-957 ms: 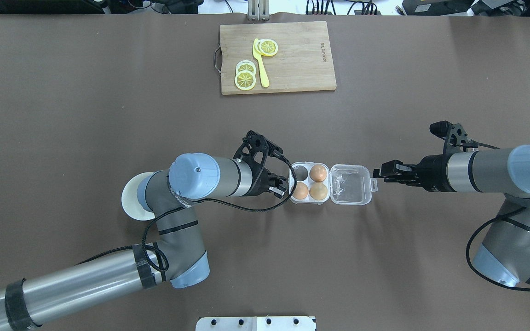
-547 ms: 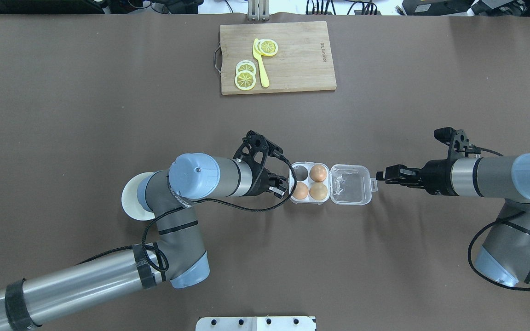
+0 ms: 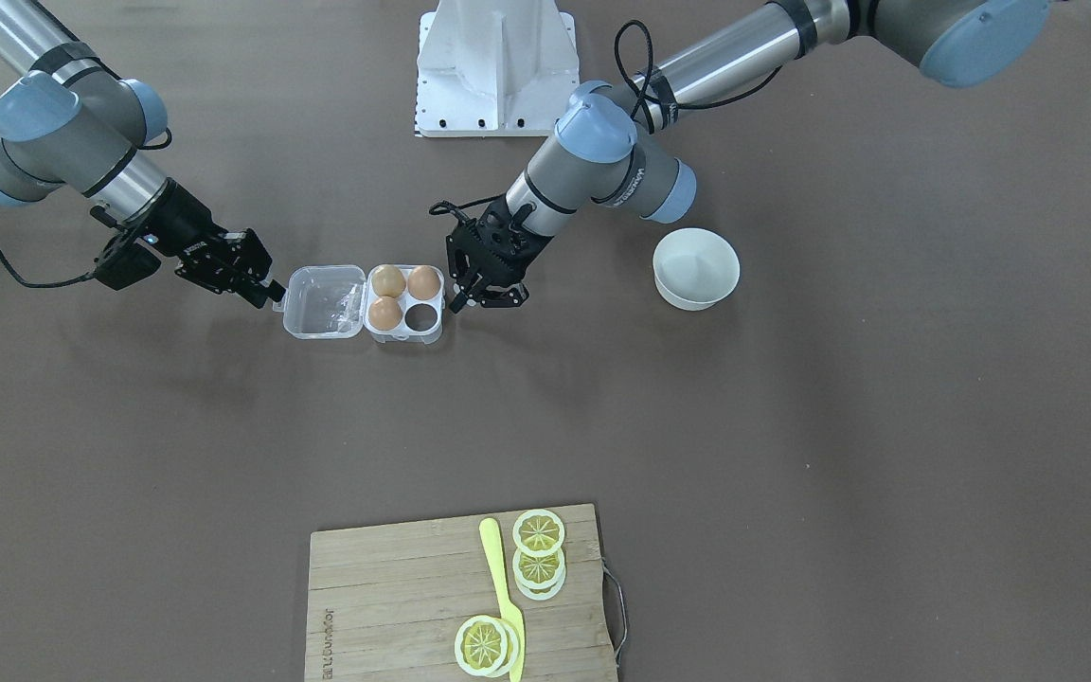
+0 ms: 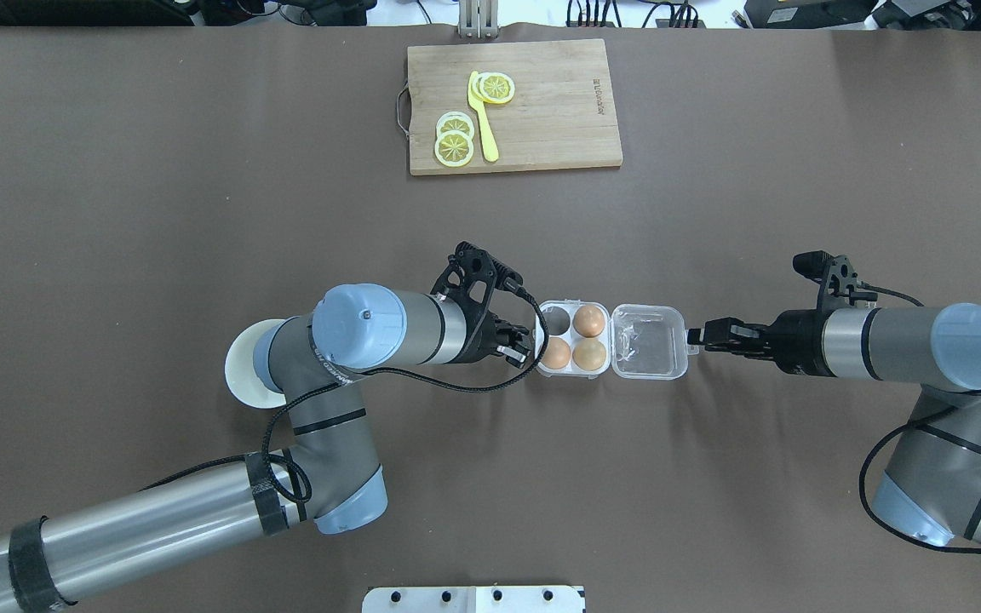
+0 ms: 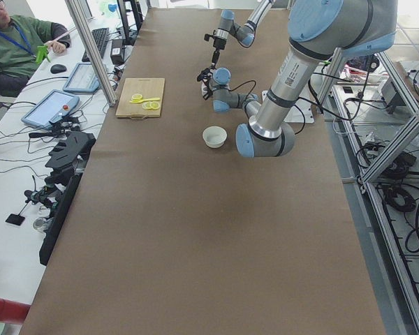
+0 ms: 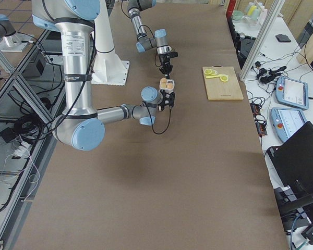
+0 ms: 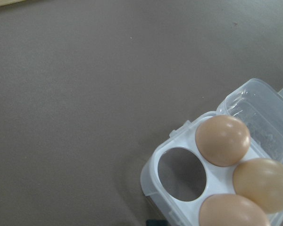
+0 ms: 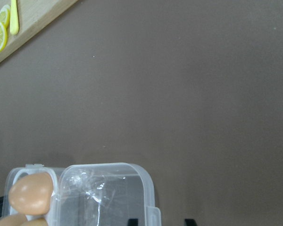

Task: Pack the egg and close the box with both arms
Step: 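Grasp the edge of the clear lid with the right gripper, then lift and swing the lid up toward the eggs with the right gripper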

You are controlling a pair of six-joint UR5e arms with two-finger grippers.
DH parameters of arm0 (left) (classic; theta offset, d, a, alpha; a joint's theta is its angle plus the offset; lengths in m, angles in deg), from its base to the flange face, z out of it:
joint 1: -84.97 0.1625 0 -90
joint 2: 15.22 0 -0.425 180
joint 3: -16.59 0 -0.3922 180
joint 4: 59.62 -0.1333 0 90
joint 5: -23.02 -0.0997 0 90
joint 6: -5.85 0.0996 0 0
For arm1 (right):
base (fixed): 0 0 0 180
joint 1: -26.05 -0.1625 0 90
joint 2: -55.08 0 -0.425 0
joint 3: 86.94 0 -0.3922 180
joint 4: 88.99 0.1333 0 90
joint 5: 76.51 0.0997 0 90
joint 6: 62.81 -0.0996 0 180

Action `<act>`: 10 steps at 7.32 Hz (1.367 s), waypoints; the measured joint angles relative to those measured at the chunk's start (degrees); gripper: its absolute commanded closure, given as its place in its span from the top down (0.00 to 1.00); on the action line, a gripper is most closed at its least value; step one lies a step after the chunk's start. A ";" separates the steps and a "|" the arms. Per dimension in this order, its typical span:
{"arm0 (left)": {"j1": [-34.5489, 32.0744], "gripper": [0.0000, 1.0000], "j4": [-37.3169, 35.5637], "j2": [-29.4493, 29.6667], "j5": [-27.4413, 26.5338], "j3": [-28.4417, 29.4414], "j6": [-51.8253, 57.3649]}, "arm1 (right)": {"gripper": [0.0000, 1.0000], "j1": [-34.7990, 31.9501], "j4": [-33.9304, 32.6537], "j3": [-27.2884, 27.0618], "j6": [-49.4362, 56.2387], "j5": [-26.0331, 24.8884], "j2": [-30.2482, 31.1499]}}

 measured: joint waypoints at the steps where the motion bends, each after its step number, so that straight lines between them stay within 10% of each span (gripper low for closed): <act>1: -0.02 0.00 0.00 0.00 0.00 0.00 -0.02 | 0.33 0.65 0.01 0.00 -0.03 -0.81 -0.02; 3: -0.06 0.00 0.00 0.00 0.00 0.00 -0.04 | 0.11 1.33 0.01 -0.08 -0.03 -1.54 -0.06; 10: -0.05 0.00 0.00 -0.09 -0.06 0.00 -0.06 | 0.01 1.21 0.08 -1.22 0.22 -0.58 -0.04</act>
